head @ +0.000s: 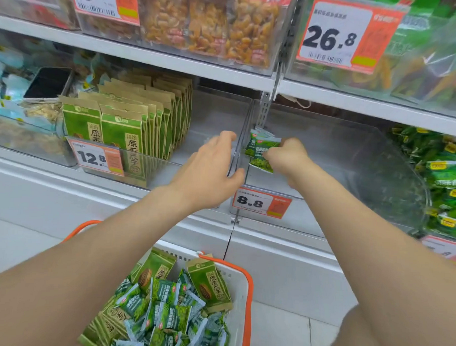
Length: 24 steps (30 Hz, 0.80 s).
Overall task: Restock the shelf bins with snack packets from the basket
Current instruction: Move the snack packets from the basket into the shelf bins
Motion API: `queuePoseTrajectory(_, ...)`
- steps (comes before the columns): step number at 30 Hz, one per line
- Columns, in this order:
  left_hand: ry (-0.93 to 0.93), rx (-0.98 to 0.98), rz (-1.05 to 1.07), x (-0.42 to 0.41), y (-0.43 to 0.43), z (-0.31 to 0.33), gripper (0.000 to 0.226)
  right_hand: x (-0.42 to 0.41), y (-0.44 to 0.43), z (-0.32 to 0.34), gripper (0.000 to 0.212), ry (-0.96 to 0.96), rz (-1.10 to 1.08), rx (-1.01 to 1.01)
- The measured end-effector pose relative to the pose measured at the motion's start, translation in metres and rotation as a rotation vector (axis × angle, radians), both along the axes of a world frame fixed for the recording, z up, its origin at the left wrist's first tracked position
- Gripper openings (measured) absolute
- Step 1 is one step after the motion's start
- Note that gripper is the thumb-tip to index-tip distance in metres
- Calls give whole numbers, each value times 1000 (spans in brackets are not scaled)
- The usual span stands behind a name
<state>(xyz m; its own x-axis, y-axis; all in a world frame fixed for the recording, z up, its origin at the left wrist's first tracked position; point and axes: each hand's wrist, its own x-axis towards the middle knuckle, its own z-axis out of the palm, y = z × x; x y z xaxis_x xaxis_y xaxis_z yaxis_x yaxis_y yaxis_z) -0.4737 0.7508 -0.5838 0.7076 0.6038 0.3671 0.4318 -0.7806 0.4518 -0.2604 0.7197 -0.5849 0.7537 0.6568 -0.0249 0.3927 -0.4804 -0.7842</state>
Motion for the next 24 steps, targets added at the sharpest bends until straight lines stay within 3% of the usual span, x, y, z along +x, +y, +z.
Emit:
queuePoseTrajectory(3, 137, 72, 29, 6, 11, -1, 67, 16, 27, -3, 26, -126, 15, -143)
queuePoseTrajectory(9, 170, 70, -19, 11, 26, 2, 64, 20, 63, -3, 34, -263, -11, -347)
queuePoseTrajectory(14, 140, 88, -24, 15, 29, -4, 51, 28, 74, -16, 41, -247, -130, -284)
queuePoseTrajectory(18, 126, 80, -39, 16, 31, -5, 52, 31, 73, -18, 64, -236, -174, -198)
queuePoseTrajectory(21, 109, 87, -40, 15, 30, -5, 46, 31, 71, -14, 37, -304, -152, -205)
queuePoseTrajectory(24, 111, 94, -38, 15, 29, -5, 39, 27, 68, -14, 30, -312, 7, -338)
